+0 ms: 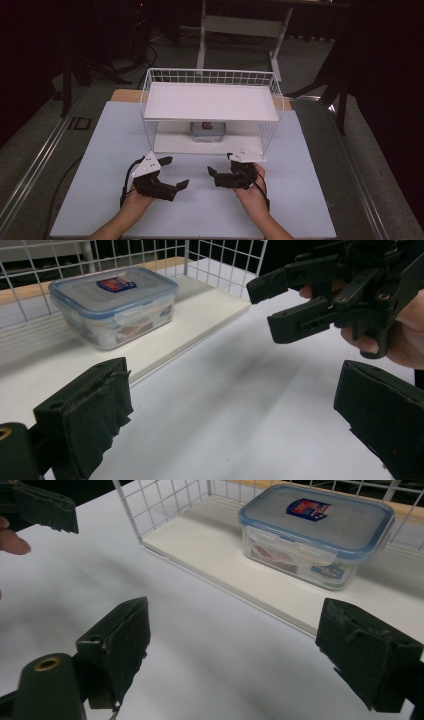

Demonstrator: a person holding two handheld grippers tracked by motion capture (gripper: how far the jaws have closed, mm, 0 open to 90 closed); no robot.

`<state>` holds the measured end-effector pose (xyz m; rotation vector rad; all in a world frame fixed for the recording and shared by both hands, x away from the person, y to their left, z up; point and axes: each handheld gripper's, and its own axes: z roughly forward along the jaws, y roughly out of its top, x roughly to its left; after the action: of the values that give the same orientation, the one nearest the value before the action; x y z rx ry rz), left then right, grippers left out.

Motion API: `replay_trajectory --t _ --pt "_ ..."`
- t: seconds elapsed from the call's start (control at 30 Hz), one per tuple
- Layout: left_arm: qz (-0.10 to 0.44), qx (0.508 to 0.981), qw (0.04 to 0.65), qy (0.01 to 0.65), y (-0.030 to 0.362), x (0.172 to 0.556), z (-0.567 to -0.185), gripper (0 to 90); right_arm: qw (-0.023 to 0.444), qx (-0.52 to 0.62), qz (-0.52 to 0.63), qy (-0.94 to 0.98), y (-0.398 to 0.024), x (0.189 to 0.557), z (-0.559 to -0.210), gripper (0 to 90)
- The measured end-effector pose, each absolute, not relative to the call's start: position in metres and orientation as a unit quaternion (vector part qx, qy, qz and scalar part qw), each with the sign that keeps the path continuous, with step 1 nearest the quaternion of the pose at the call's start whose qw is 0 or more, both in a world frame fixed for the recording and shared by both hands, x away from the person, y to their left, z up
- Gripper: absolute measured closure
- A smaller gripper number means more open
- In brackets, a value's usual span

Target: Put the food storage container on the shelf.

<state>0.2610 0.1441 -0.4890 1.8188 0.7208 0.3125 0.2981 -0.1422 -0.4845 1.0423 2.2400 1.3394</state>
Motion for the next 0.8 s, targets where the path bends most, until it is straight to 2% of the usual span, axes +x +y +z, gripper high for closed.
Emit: replay_trajectory --t 0.6,0.8 --pt "0.134 0.773 0.536 0.311 0.169 0.239 -0.484 2.9 0.178 0.357 0.497 0.770 -0.175 0.270 -0.473 16.1" --pt "0.136 0.775 0.528 0.321 0.181 0.232 -0.489 2.9 0.158 0.363 0.498 0.771 -0.192 0.262 -0.477 16.1"
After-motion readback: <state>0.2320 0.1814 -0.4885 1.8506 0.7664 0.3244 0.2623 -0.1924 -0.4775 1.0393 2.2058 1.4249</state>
